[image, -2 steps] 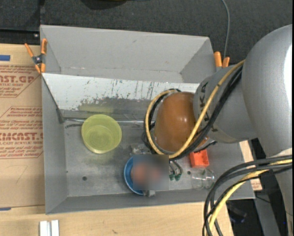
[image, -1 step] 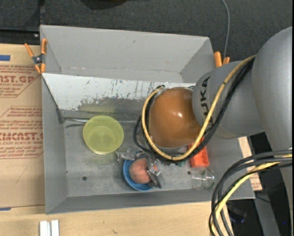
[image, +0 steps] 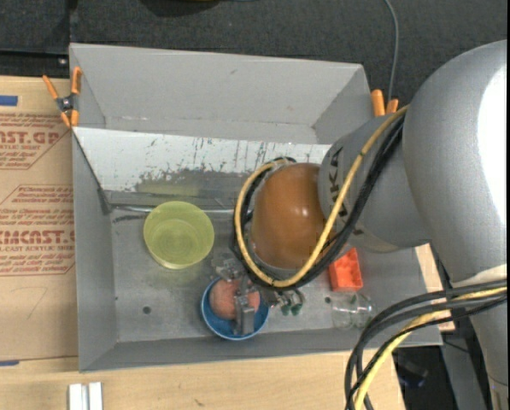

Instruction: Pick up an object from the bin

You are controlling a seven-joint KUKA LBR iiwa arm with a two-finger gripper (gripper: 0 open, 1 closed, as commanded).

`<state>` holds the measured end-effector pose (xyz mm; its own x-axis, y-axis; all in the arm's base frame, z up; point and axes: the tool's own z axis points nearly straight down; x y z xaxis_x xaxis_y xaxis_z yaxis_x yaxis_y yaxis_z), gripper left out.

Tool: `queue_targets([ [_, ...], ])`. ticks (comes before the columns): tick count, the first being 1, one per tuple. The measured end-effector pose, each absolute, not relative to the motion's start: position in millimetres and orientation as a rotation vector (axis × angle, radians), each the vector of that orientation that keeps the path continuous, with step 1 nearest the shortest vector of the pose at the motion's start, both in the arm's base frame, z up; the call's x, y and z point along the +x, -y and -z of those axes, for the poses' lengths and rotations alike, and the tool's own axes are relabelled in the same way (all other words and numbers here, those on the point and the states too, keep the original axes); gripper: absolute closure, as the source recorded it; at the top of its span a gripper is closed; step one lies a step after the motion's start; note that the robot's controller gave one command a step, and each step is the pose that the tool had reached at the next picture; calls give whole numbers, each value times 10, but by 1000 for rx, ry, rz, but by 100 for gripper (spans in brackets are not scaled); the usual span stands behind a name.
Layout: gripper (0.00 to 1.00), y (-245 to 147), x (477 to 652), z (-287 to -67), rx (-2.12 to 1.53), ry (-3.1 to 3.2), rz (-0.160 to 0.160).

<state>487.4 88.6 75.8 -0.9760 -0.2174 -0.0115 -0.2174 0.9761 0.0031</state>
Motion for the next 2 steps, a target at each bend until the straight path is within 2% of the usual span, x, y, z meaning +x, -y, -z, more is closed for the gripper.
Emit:
queue_targets([
  [2,100,-884,4869,-804,-344,-3112,-6],
])
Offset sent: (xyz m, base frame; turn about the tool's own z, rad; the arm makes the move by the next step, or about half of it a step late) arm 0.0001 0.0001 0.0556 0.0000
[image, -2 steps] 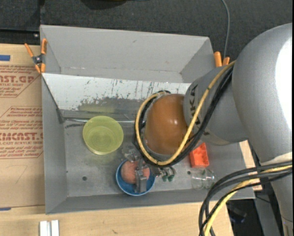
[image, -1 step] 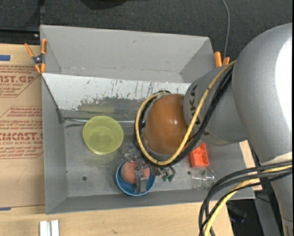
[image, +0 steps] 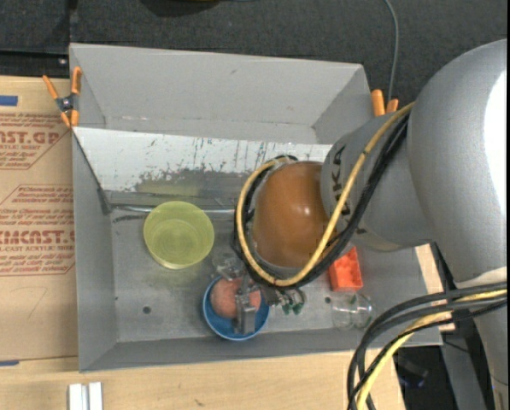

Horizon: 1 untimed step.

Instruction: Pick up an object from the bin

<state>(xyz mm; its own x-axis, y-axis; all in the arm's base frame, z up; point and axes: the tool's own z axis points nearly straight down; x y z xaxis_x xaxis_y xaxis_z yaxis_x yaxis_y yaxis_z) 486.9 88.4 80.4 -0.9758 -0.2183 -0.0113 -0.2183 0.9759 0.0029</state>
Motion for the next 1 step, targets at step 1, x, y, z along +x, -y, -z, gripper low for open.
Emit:
queue_targets([
  [1,100,-882,4847,-1032,-345,-3121,-5],
])
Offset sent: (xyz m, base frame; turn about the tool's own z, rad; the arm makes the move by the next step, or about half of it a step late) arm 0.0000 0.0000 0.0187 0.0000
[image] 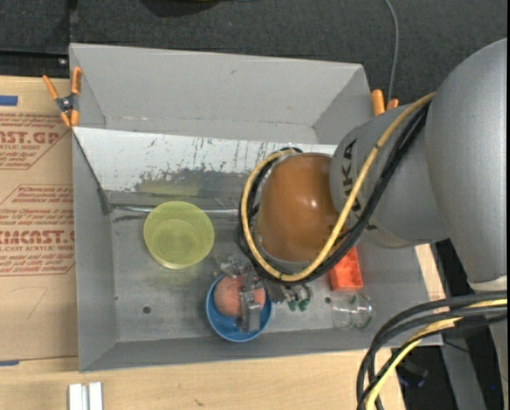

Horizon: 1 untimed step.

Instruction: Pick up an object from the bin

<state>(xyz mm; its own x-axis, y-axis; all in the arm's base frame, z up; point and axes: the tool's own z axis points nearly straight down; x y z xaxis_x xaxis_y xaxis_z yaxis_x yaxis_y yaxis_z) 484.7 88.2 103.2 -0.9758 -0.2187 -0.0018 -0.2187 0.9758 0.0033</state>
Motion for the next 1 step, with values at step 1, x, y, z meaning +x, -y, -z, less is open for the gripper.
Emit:
queue_targets([
  [1,100,-885,4829,-1218,-347,-3126,-6],
])
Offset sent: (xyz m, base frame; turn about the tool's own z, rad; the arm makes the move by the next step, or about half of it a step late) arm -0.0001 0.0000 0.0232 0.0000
